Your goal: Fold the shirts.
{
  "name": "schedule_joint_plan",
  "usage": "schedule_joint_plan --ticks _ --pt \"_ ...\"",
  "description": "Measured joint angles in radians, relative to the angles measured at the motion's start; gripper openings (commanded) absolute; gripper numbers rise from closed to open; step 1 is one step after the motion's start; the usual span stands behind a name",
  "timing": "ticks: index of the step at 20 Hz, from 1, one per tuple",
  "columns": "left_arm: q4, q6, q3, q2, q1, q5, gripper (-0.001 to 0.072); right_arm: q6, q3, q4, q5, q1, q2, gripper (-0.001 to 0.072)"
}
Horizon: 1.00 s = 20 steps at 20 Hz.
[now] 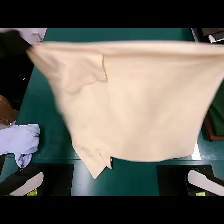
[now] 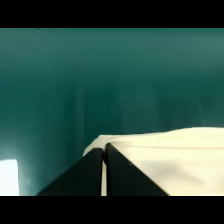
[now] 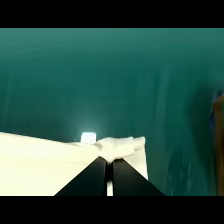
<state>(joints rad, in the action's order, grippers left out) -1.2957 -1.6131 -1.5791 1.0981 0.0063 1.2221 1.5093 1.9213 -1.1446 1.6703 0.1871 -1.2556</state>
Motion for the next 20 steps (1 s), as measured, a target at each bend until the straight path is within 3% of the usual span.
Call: schedule_joint_plan --ticks 5,9,13,20 --pt "0.008 0.03 0.047 0.275 0.0 -0.1 0.0022 0.034 0.002 -0.091 0.025 -0.135 -0.328 0.0014" --pt "0.018 0.058 -0.027 0.45 0.001 -0.199 0.0022 0.035 0.002 -0.101 -0.133 -0.168 -0.49 0.0015" --pt "0.026 0.07 -0.09 0.533 0.0 -0.262 0.0022 -0.006 0.002 -0.101 -0.288 -0.172 -0.532 0.0015" --pt "0.039 0.09 -0.04 0.543 0.0 -0.055 0.0022 -0.098 -0.042 -0.14 -0.248 -0.177 -0.504 0.0014"
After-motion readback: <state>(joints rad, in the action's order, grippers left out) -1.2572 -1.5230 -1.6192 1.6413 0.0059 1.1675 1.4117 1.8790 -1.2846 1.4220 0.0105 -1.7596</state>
